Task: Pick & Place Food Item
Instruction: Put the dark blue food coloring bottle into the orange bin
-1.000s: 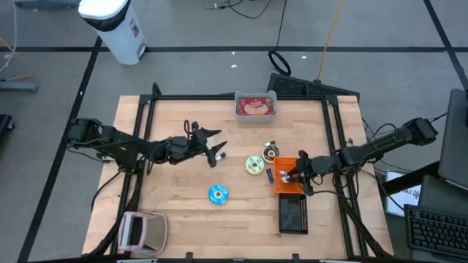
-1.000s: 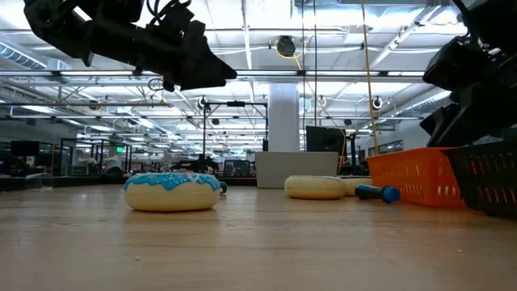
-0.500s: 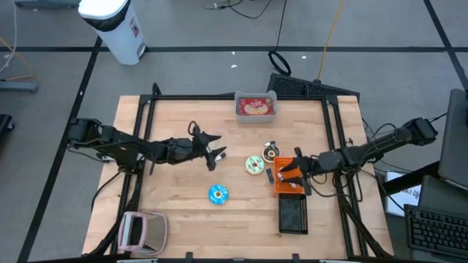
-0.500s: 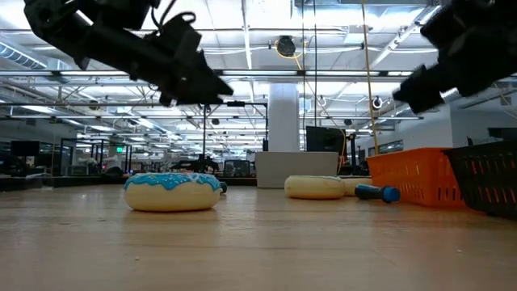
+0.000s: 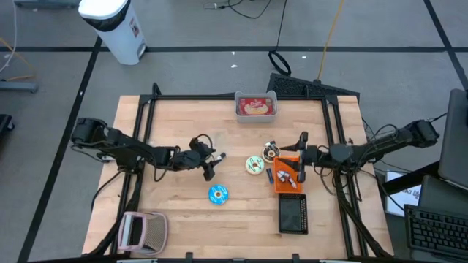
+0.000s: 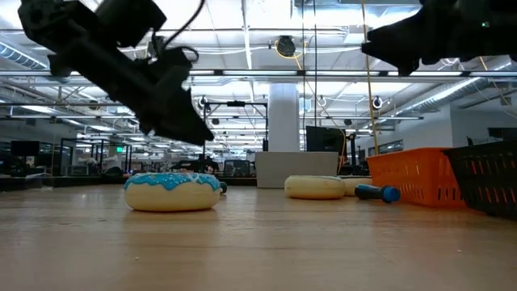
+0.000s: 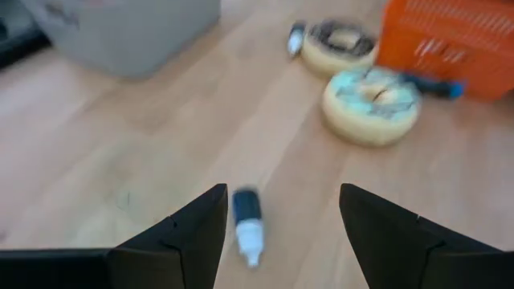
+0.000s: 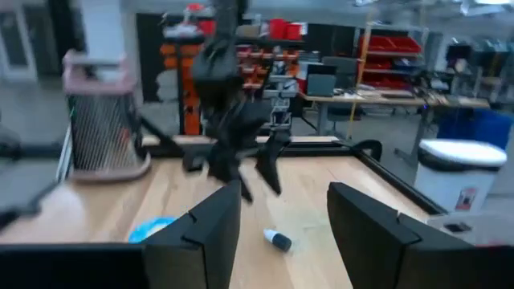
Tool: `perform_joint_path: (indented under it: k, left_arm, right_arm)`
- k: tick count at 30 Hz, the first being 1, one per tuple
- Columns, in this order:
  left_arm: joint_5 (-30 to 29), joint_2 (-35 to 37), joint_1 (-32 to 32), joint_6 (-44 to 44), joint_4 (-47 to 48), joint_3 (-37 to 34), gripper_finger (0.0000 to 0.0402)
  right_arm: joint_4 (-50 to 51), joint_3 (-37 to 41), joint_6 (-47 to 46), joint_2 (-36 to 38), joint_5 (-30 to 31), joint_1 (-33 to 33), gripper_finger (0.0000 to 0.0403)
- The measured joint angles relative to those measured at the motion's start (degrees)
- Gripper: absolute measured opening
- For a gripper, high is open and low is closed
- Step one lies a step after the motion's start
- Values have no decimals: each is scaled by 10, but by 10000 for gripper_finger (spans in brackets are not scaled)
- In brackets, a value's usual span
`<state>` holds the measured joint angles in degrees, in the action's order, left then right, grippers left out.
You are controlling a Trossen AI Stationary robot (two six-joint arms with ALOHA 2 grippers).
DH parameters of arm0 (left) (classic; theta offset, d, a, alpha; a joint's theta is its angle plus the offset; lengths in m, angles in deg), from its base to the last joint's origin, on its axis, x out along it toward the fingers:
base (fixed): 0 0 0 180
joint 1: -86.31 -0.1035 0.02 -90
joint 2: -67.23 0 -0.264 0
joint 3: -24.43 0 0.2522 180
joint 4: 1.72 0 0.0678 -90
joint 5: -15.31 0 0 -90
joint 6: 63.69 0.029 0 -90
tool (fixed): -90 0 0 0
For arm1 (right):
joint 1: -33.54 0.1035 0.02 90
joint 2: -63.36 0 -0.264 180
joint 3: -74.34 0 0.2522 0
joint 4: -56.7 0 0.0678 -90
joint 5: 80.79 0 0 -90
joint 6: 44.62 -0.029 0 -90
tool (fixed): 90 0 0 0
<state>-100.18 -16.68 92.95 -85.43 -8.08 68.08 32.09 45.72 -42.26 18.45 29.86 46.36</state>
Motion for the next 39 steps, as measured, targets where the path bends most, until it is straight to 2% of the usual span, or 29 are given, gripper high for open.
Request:
perform_joint_path:
  k: [6,14,22,29,33,39]
  left_arm:
    - [-35,-60,-16,-24,-5,3,241]
    - [4,-117,-33,-26,-59,4,241]
    - [-2,-170,-33,-26,-77,5,241]
    - [-9,-187,-32,-23,-89,7,238]
    - [-5,-188,-33,-12,-90,7,201]
    - [1,-189,-33,-9,-92,7,103]
  right_arm:
    - [9,0,-30,0,-31,-38,173]
    - [14,0,-27,0,-44,-47,169]
    - [18,0,-17,0,-44,-47,169]
    - [18,0,-15,0,-43,-47,165]
    - [18,0,-15,0,-43,-47,164]
    - [18,0,-17,0,-42,-47,164]
